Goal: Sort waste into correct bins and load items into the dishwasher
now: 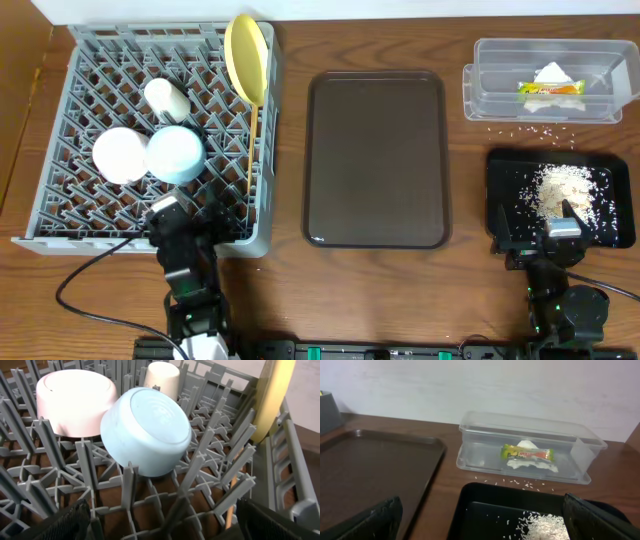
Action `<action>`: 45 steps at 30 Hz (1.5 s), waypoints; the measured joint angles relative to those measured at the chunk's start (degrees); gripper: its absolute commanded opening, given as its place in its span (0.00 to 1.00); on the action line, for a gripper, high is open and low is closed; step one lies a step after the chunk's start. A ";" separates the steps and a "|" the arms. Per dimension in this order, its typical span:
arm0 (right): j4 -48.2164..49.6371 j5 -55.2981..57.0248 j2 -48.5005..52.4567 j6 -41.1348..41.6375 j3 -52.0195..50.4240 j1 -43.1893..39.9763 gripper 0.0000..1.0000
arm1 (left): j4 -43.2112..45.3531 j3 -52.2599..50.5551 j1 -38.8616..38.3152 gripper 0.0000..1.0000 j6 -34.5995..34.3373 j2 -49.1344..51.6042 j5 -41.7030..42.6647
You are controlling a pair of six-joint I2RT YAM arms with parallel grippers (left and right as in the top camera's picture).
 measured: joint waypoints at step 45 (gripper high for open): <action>-0.02 0.00 -0.02 0.02 0.00 0.00 0.99 | -22.03 -2.78 -21.35 0.94 4.39 -38.69 -0.15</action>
